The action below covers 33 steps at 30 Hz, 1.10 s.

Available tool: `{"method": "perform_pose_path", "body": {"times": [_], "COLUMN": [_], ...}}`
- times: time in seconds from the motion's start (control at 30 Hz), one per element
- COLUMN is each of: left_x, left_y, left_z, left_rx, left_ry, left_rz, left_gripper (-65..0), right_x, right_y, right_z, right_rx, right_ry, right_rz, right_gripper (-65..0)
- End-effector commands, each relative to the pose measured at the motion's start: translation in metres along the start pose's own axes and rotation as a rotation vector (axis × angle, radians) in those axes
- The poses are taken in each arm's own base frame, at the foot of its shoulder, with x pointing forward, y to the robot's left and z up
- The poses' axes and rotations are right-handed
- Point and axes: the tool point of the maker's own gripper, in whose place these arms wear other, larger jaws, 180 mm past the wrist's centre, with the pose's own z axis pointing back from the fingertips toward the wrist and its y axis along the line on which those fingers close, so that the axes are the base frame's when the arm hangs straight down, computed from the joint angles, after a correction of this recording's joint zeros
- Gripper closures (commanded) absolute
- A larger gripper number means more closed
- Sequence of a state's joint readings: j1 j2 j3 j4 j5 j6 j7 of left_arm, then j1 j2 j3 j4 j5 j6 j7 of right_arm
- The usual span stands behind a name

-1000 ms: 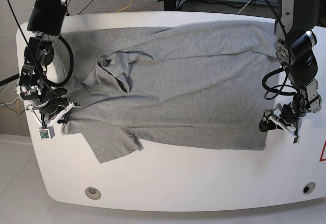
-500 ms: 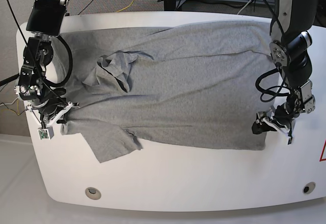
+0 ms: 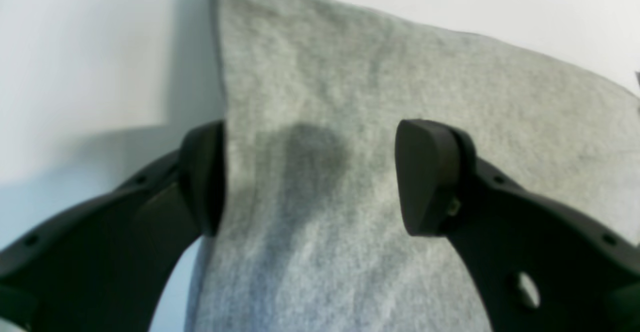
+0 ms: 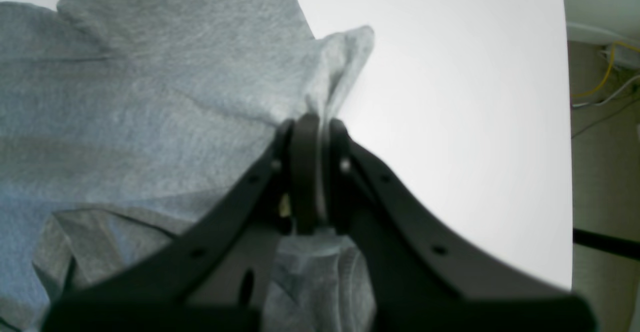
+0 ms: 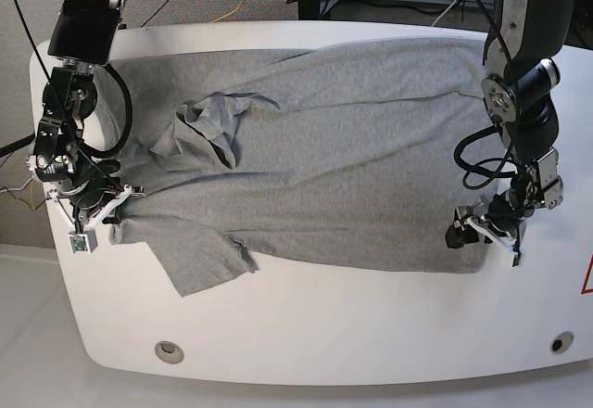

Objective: Fold the T-shirt properly

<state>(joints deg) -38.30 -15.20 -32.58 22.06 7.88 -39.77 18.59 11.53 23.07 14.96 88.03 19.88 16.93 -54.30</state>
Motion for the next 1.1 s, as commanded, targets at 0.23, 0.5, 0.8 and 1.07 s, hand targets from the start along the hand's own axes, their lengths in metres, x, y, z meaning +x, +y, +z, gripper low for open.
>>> {"method": "perform_pose_path", "body": {"times": [0.23,0.5,0.8,1.07], "left_x": [0.0317,0.0312,0.0264,0.025], "left_y": [-0.0105,-0.0105,-0.0085,-0.0061], "left_z": [-0.0017,-0.0018,-0.001,0.0003], "left_rx": [-0.018,-0.018,-0.015,-0.01], "left_ry": [-0.055,-0.052,-0.022,-0.017], "left_rz": [-0.019,-0.019,-0.021,-0.021], "left_gripper": [-45.7,-40.5,-2.7,-2.7], "right_x": [0.0234,0.0233,0.0229,0.0223], "right_y": [-0.0063,-0.0058,-0.0059,-0.0054], "right_z": [0.0075,0.0072,0.007,0.0065], "right_rx": [-0.011,-0.01,-0.01,-0.009], "right_ry": [-0.066,-0.066,-0.065,-0.064], "right_rz": [0.012,0.011,0.01,0.008], "right_gripper": [-4.4,-4.4,-4.4,-4.4]}}
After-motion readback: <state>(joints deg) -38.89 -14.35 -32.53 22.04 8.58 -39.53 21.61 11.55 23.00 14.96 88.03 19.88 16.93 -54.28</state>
